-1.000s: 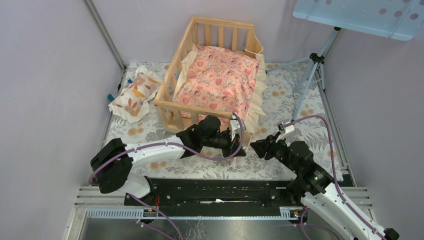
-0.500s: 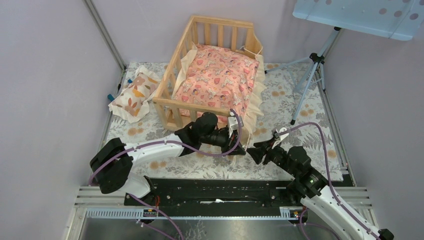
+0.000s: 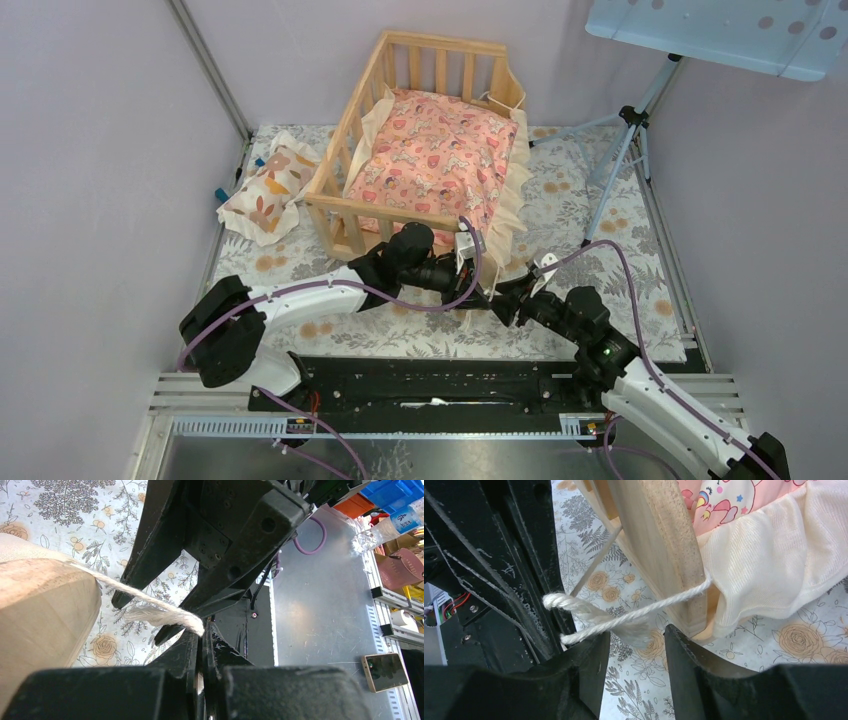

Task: Set up the pet bed
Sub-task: Tie the ropes to the bed frame.

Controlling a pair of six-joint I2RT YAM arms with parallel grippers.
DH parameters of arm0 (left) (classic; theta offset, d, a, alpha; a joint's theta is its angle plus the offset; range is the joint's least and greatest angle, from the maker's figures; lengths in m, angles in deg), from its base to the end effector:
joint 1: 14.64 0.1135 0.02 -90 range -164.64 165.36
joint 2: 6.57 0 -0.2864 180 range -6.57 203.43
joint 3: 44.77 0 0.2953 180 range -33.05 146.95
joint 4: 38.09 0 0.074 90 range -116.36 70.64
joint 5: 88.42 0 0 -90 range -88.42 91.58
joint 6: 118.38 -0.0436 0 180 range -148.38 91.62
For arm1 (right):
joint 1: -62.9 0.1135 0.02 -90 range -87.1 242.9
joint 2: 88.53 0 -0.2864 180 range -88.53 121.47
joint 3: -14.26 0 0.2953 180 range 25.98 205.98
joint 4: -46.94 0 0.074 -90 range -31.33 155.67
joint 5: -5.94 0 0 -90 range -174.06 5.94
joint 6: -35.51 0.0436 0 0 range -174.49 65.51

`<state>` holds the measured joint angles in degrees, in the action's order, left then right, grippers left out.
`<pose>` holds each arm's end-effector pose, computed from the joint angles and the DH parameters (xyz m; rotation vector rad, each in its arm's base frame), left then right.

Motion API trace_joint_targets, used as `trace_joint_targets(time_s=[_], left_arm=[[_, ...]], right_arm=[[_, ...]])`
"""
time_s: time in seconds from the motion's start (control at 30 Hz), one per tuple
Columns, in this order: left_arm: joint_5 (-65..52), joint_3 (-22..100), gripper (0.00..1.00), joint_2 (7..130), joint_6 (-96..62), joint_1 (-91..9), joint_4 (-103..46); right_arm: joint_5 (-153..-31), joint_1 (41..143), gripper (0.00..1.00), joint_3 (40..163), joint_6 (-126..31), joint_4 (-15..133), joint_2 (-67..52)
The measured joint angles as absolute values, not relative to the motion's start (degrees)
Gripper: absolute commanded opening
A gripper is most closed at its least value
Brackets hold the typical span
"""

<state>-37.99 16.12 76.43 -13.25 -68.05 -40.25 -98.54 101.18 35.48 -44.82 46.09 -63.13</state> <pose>0.1922 -0.3055 0.2499 1.1635 1.7719 -1.4222 0.1281 0.1150 0.2081 -0.6114 1.5812 0.8407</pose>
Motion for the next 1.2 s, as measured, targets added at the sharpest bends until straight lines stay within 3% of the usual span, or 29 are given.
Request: trace_joint_targets(time_s=[0.1, 0.27, 0.63, 0.97, 1.2], left_arm=[[-38.14, 16.12, 0.0, 76.43, -13.25, -68.01, -40.32], [-38.16, 16.12, 0.0, 76.43, -13.25, -67.99, -40.32], [-37.79, 16.1, 0.0, 76.57, -13.4, -67.88, -40.6], [-38.82, 16.56, 0.24, 78.58, -13.09, -67.88, -42.13], [-38.54, 17.67, 0.3, 78.64, -13.33, -67.88, -39.42]], right_arm=[[-98.58, 101.18, 0.34, 34.97, -44.71, 43.66, -61.73], [-98.56, 101.18, 0.0, 34.71, -43.64, 40.8, -60.52], [-96.35, 101.18, 0.0, 35.02, -39.11, 44.21, -61.07], [-93.53, 101.18, 0.0, 38.38, -34.15, 51.97, -58.3], [-92.22, 101.18, 0.0, 39.85, -32.32, 54.11, -58.32]])
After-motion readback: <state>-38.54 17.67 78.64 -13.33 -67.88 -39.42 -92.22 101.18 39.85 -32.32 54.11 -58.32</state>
